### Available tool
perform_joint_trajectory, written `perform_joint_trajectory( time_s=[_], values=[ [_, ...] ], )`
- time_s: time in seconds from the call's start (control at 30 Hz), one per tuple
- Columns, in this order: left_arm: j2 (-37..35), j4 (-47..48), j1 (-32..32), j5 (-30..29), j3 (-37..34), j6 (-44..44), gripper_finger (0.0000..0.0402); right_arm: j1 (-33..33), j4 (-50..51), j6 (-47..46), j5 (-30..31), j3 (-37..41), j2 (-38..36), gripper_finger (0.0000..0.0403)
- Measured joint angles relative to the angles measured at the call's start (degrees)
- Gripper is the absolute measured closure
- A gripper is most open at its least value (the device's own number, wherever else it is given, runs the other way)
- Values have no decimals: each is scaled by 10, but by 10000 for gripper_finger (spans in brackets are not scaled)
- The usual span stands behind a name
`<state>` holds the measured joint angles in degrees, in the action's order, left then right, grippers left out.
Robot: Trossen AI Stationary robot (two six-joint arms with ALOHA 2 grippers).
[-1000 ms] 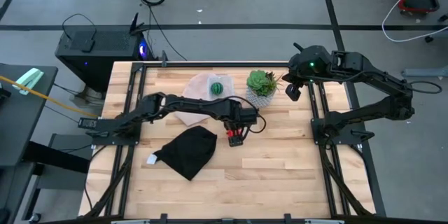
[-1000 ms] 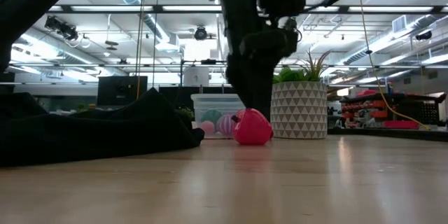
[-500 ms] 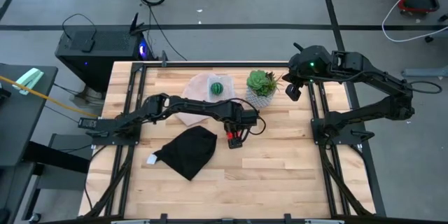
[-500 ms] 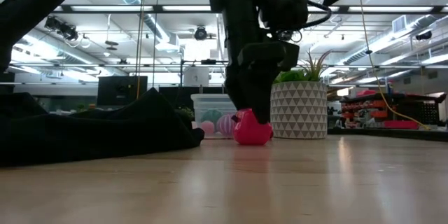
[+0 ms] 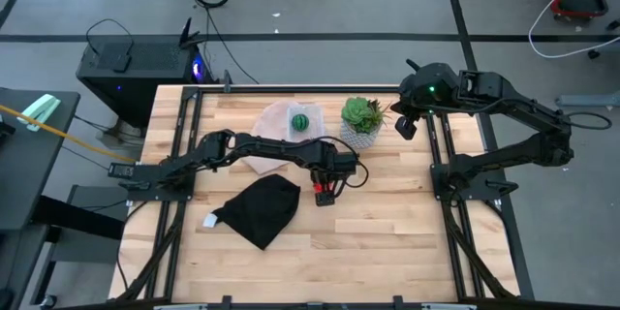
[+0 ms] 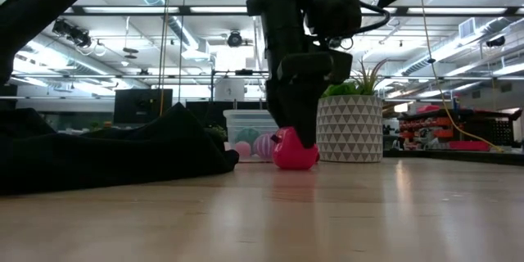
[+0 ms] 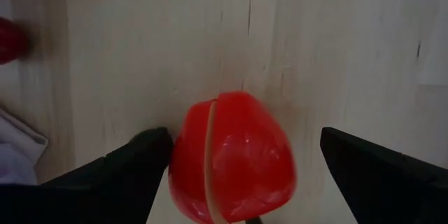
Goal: Pick and placing Produce into tupperware
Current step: Put the apple into the transparent bin
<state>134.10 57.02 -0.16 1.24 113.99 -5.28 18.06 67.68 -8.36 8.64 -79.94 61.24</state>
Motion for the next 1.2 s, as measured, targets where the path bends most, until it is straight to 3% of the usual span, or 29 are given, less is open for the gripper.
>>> perform_joint_trajectory(
  time_s=[0.63,1.2],
  values=[
    [14,6,0,-1,0,1,21,0,0,-5,-2,0,0,387],
    [14,7,0,-5,0,0,71,0,0,-7,-2,0,0,387]
  ],
)
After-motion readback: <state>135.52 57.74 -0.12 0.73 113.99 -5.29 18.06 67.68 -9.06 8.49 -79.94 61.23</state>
